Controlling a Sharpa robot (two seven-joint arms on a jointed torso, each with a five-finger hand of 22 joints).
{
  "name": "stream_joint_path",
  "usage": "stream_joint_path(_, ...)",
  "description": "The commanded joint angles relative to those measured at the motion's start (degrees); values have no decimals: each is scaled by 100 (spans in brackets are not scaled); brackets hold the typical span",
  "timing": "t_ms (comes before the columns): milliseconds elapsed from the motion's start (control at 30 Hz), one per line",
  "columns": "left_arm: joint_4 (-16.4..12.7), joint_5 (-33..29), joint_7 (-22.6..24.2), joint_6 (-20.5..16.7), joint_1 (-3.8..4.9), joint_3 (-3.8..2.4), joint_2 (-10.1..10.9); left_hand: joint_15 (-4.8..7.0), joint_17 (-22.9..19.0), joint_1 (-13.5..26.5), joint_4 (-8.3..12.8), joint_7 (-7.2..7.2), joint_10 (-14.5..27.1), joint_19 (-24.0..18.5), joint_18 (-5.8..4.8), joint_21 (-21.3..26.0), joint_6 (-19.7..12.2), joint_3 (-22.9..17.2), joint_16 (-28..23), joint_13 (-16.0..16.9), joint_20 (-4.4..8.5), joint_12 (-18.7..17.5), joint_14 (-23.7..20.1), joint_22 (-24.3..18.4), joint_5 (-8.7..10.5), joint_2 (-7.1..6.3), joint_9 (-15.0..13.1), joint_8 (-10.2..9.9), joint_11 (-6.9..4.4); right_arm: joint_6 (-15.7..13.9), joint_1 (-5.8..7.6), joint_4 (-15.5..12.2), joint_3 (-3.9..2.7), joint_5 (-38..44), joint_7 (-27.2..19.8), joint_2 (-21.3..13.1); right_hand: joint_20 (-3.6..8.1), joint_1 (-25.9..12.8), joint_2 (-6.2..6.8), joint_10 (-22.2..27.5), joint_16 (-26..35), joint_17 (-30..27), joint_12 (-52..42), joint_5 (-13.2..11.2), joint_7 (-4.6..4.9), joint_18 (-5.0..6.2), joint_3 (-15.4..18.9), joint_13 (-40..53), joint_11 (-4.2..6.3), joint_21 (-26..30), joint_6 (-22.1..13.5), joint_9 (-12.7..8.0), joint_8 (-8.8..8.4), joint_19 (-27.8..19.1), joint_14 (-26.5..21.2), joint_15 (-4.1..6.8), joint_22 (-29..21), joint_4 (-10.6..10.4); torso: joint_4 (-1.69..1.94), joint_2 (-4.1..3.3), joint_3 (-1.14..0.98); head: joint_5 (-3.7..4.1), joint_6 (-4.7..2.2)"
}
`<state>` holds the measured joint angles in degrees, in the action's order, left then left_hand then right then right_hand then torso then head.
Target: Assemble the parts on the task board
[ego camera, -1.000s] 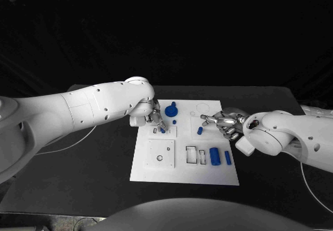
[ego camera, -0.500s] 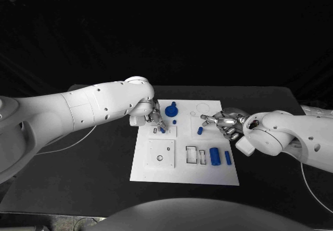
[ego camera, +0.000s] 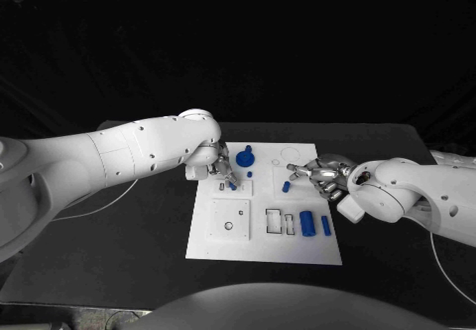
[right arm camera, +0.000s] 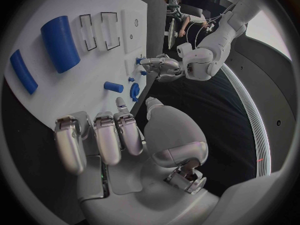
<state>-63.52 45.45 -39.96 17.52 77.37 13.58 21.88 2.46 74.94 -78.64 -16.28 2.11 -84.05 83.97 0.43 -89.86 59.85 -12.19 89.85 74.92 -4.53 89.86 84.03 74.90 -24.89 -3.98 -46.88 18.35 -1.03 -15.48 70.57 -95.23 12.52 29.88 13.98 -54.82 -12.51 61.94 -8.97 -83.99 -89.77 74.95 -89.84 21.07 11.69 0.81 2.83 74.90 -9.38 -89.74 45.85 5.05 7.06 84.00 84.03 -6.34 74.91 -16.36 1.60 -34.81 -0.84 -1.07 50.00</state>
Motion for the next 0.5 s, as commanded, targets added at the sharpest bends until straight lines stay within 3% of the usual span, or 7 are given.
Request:
stream_joint_path(33,1,44,-641,72,-2,1,-9,14,1506,-51,-3,-35,-595,603,-43,-14,-24,-27,15,1508,-4,14,597,1510,33,10,-7,15,-30,87,-4,-7,0,22,7,3,-28,74,-6,-601,-23,1505,-16,29,189,-81,25,1510,-32,-26,-52,10,35,600,597,-27,1509,-1,-3,1,1,-4,0)
stream_joint_path(367,27,44,-655,108,-4,1,-24,5,1506,36,-34,-12,-595,603,-43,-14,-59,-3,15,1508,-8,14,597,1510,132,-24,-15,6,-7,95,-4,-10,0,21,9,6,-28,76,-6,-601,-23,1505,-16,29,189,-81,26,1510,-32,-26,-52,10,36,600,597,-27,1509,-1,1,1,2,7,0)
stream_joint_path(500,34,44,-681,134,-5,1,-28,-13,1506,522,-41,14,-595,603,-43,-14,-38,258,15,1508,-20,14,597,1510,727,-53,-13,6,26,102,-4,-11,0,21,13,7,-28,77,-6,-601,-23,1505,-16,30,188,-81,26,1510,-32,-26,-52,10,37,600,597,-27,1509,-2,2,-1,2,8,0)
